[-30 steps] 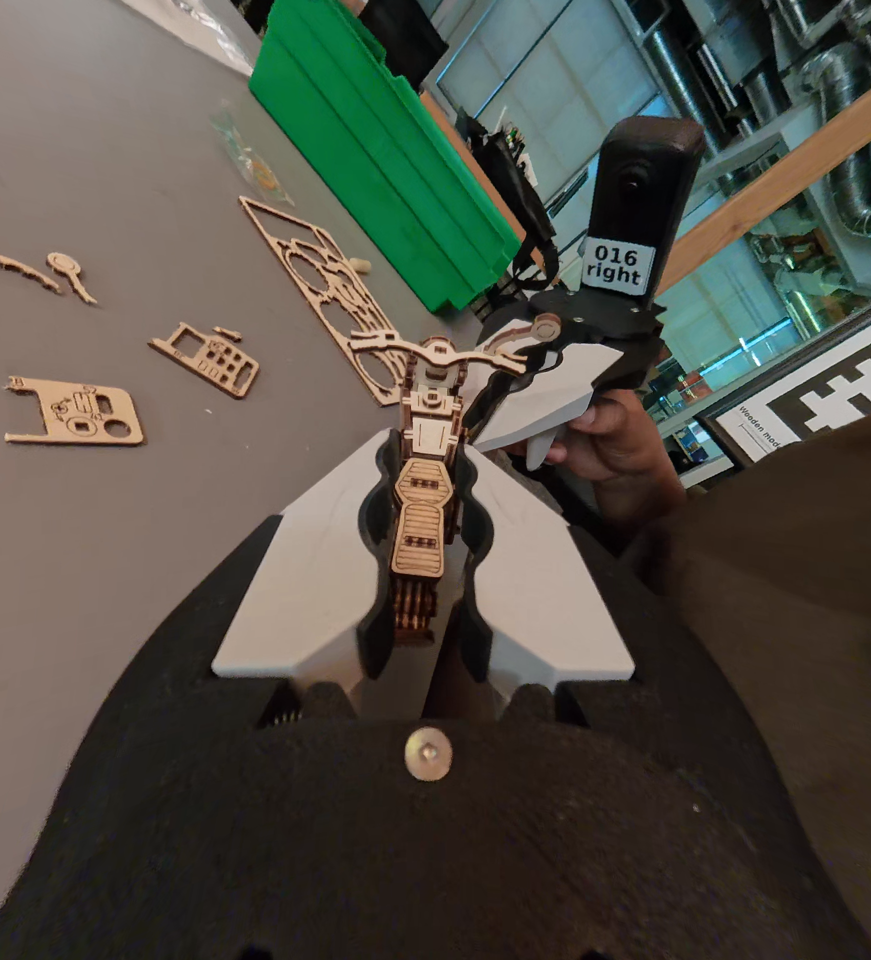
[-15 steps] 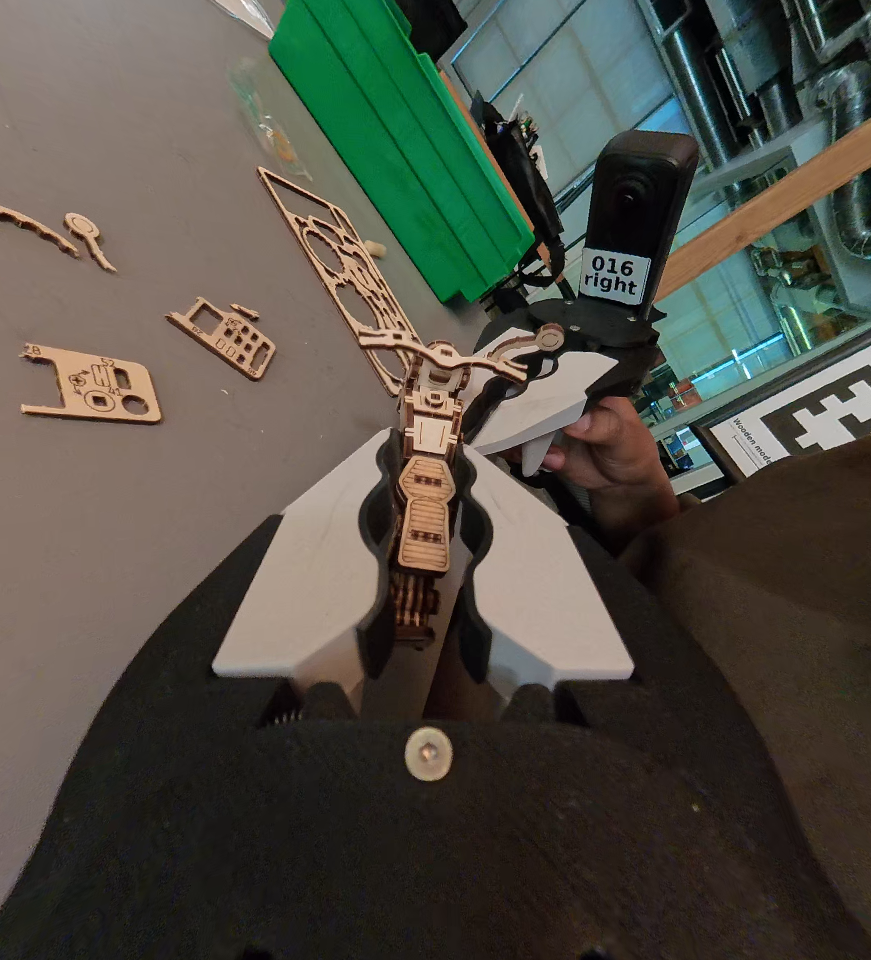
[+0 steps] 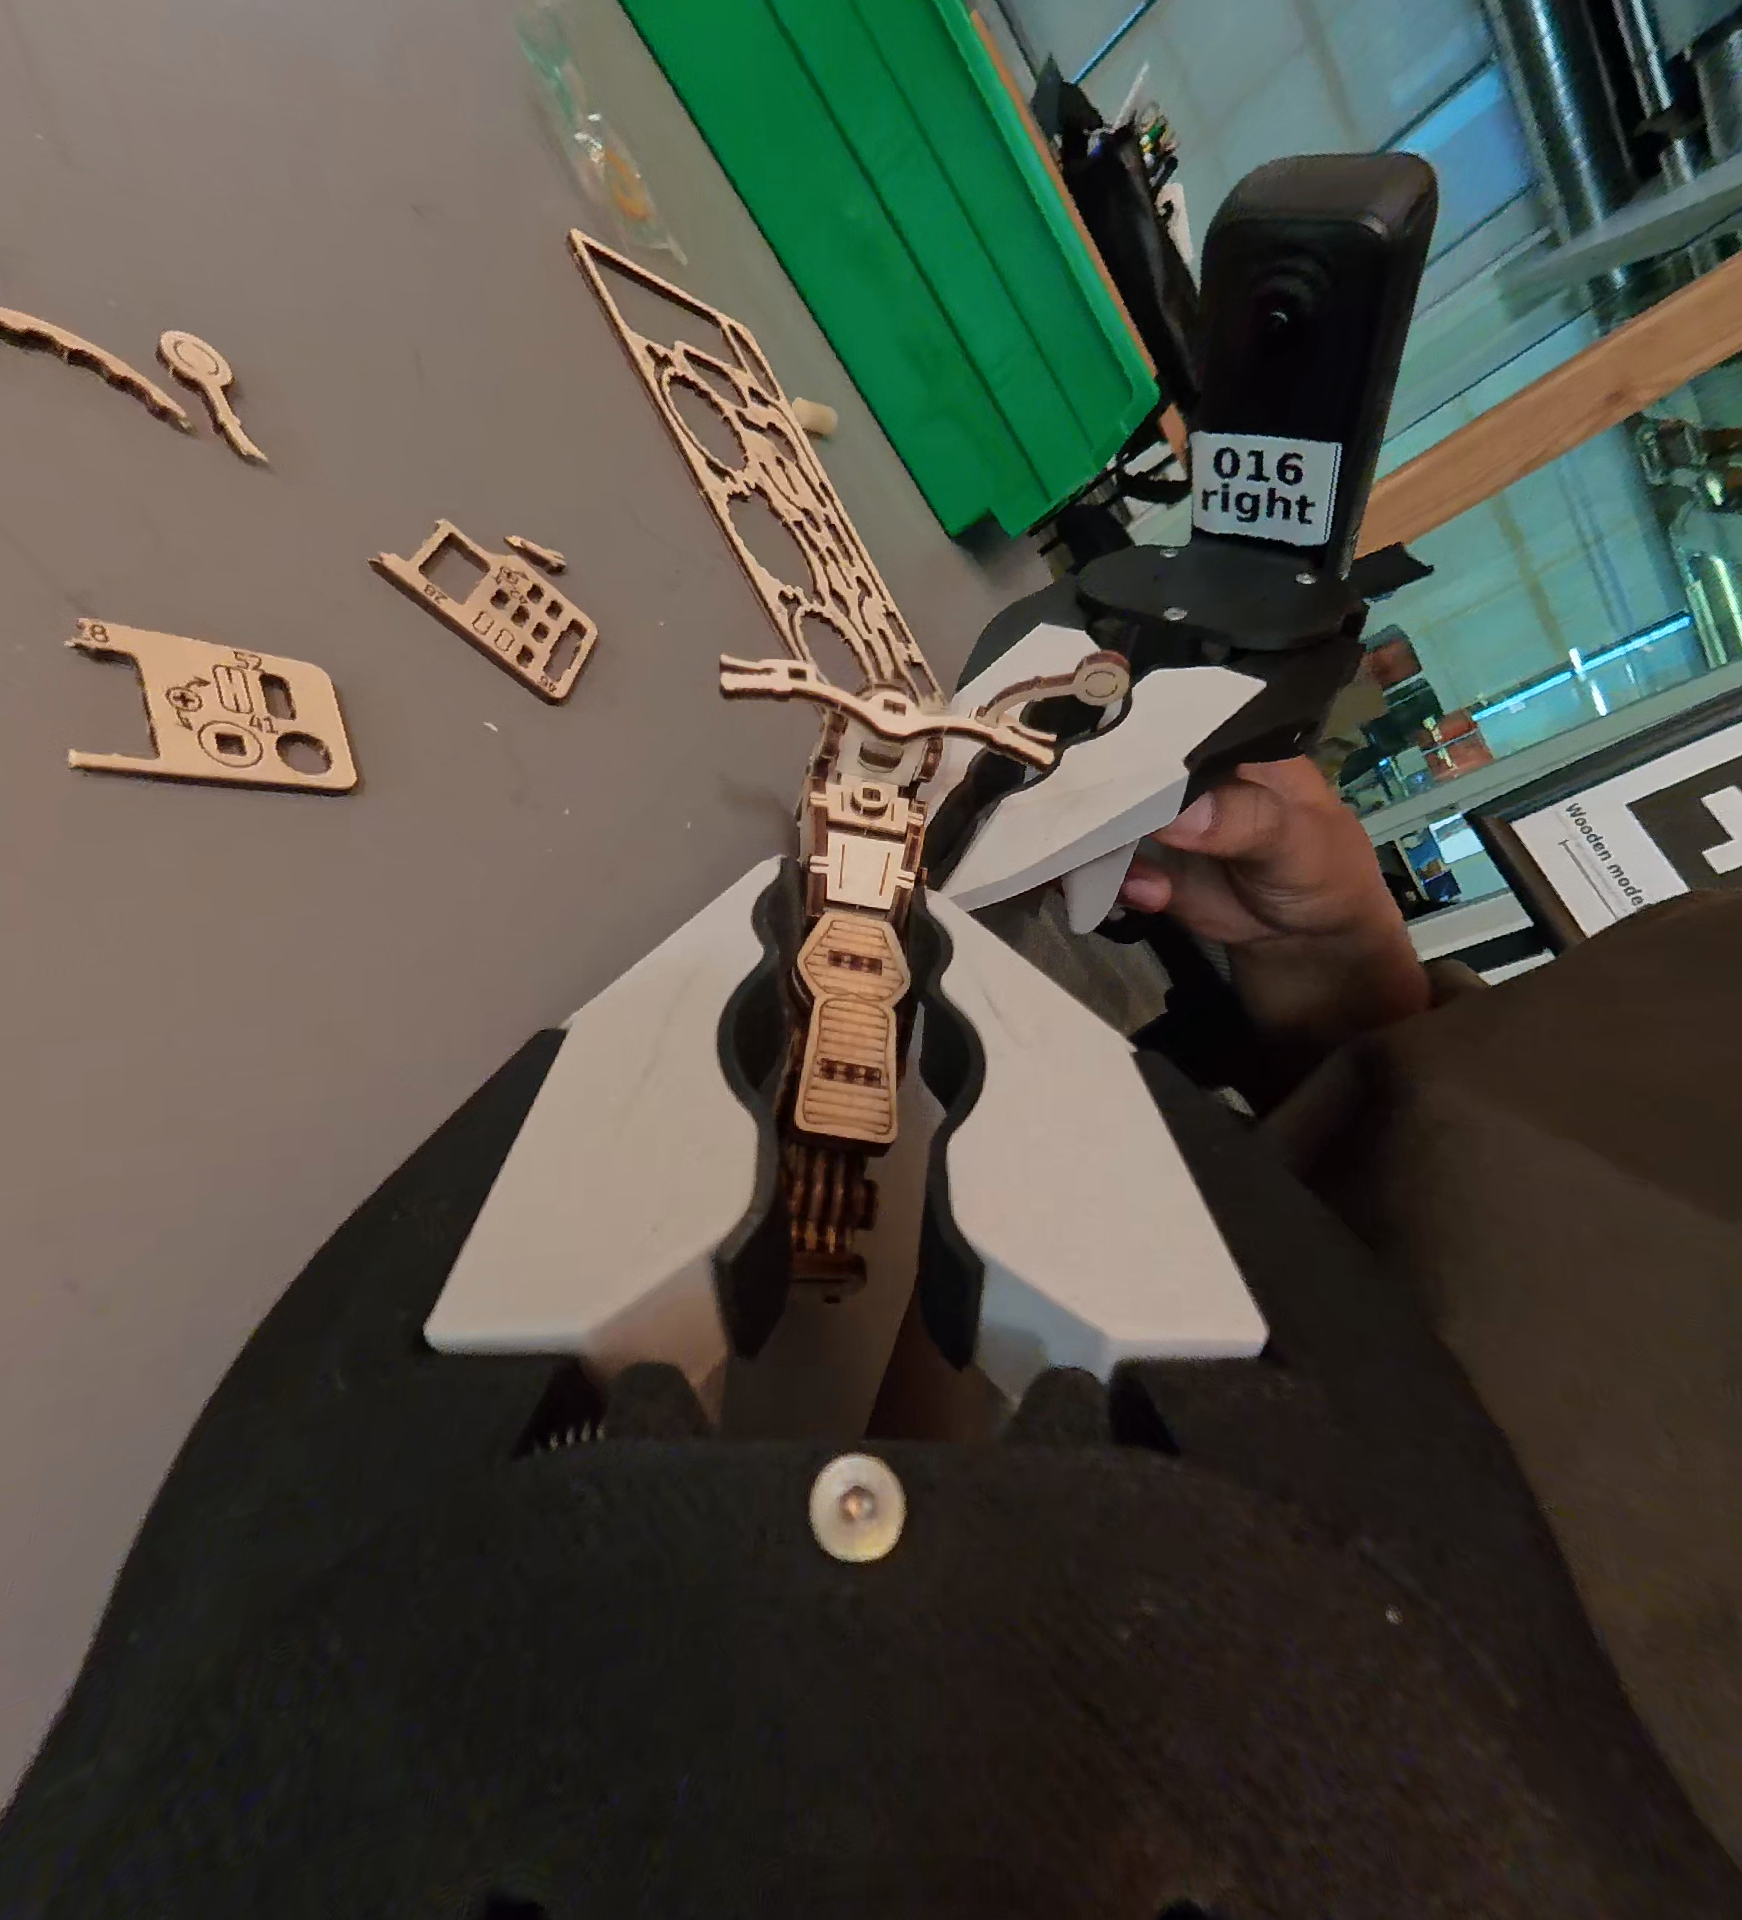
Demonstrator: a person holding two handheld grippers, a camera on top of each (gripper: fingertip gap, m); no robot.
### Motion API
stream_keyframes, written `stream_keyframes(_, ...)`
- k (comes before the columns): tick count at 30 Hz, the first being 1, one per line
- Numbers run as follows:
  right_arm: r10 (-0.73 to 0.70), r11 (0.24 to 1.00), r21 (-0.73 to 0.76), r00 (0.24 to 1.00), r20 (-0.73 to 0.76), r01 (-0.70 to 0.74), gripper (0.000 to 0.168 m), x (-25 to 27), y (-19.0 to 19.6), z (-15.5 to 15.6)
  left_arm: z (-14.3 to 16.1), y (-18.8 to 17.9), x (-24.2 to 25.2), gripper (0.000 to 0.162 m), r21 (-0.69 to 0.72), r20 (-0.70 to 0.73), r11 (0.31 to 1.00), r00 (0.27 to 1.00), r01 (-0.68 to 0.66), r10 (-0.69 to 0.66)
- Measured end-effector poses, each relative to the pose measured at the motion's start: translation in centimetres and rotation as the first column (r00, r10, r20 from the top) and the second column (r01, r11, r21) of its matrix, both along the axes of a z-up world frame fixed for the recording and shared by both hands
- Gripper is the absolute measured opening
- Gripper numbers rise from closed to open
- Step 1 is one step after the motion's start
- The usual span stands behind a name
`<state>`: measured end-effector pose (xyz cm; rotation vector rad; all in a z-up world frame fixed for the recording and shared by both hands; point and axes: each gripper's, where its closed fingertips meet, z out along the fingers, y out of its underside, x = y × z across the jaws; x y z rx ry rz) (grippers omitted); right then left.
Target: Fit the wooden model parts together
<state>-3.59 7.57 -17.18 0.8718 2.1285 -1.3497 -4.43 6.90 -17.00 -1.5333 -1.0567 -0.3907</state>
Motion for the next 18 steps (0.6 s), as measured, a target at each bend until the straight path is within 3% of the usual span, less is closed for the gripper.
stream_keyframes(18, 0.034, 0.999, -0.026, 0.980, 0.194, -0.029, 0.005, 0.20, 0.00, -0.70, -0.76, 0.00, 0.17, 0.018, -0.016, 0.062, 0.999, 0.998, 0.033, -0.032)
